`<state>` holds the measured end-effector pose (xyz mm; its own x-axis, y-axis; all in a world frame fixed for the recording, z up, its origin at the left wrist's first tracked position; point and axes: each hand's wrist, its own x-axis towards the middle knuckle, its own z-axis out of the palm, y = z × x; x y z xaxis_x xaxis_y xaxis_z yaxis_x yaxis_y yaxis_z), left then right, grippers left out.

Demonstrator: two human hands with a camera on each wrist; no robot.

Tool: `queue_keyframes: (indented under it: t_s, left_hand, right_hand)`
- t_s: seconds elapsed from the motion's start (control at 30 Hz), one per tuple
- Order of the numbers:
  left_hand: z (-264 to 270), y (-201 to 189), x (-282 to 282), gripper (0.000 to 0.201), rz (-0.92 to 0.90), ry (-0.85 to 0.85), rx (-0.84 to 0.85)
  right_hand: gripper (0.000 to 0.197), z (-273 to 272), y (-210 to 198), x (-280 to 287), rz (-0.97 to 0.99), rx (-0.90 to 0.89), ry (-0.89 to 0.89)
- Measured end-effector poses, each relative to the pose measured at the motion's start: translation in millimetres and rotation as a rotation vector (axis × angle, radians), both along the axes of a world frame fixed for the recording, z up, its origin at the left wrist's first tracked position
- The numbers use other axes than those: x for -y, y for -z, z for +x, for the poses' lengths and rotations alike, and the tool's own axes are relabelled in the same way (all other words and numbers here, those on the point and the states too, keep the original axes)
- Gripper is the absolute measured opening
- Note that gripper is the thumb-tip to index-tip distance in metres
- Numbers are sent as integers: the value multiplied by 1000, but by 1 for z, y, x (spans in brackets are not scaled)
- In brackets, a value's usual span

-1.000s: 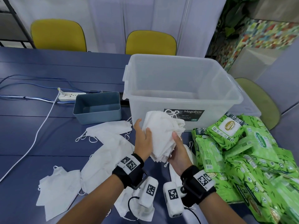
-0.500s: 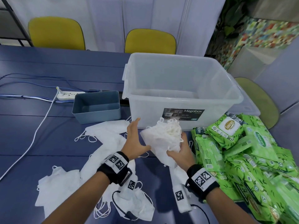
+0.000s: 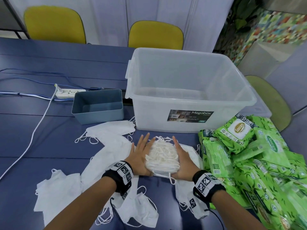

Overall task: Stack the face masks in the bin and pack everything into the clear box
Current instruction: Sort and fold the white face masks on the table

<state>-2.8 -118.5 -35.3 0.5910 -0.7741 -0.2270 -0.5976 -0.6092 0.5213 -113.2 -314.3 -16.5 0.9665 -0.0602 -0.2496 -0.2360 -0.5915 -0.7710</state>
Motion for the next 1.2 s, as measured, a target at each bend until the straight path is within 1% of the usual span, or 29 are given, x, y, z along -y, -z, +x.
queue_keyframes:
  t_s: [0.07,0.13,0.17,0.2,0.27,0.3,0.33,0.37,0.43,0.47,0.5,0.53,0.57,0.63,0.67,0.7,0.73,0.77,0.83,0.87,0.9,0.93,0.97,1.0,1.1,1.13,1.2]
  left_hand:
    - [7,2,-1,137,57,70,81]
    - [13,8,-1,138,80,118,113]
    - [15,10,0,134,61,124,119]
    - [16,13,3,125,10,121,124]
    - [18,15,9,95,-151,118,171]
    - [19,13,11,87,-214,100,175]
    - [20,12,11,87,-246,78,153]
    - [21,10,9,93,-275,60,140]
    - [20,11,4,110,-311,29,106]
    - [17,12,2,117,-322,9,48]
    - [13,11,2,119,-345,-7,-27]
    - [8,9,3,116,-361,-13,-77]
    - [5,7,5,110,-363,-6,-79]
    - [3,5,10,104,-350,22,9]
    - [6,10,11,105,-347,38,66]
    - [9,12,12,104,-351,55,135]
    - [13,17,14,97,-336,84,187]
    - [16,16,17,82,-328,134,235]
    - [15,6,23,55,-369,215,285]
    - [14,-1,24,44,-397,240,307]
    - [12,-6,24,37,-412,254,327]
    - [10,-11,23,35,-396,254,324]
    - [10,-8,21,37,-365,242,318]
    - [11,-2,18,43,-315,221,286]
    - [13,23,9,59,-179,215,212]
    - [13,26,8,61,-148,208,208]
    - [10,19,10,64,-151,146,249]
  right_hand:
    - [137,3,4,7,-52,-30,16]
    - [137,4,6,11,-30,-21,55]
    - [131,5,8,11,7,-2,69]
    - [121,7,8,10,46,32,84]
    - [93,10,8,8,63,121,130]
    - [85,12,8,8,67,146,146]
    - [83,14,7,9,76,150,153]
    - [85,16,6,10,94,155,150]
    - [98,20,9,11,96,128,102]
    - [108,22,10,10,70,112,69]
    - [115,24,14,8,45,104,43]
    - [118,26,17,7,29,101,38]
    - [117,29,16,5,38,103,44]
    - [109,34,11,4,27,102,30]
    - [103,35,5,2,-5,124,1]
    - [91,35,-3,-1,-26,156,-25]
    - [75,35,-9,-4,-19,188,-40]
    - [61,35,-12,-7,0,207,-36]
    - [44,32,-13,-10,64,229,-17]
    - [39,31,-10,-10,53,249,-18]
    - [39,28,-9,-10,-10,287,-39]
    - [44,25,-4,-9,-63,313,-63]
    - [50,22,0,-9,-101,333,-66]
    - [57,21,5,-10,-115,316,-66]
    - [74,23,11,-18,-32,169,-84]
    - [74,21,7,-19,-32,174,-88]
    - [62,21,-7,-15,33,218,-70]
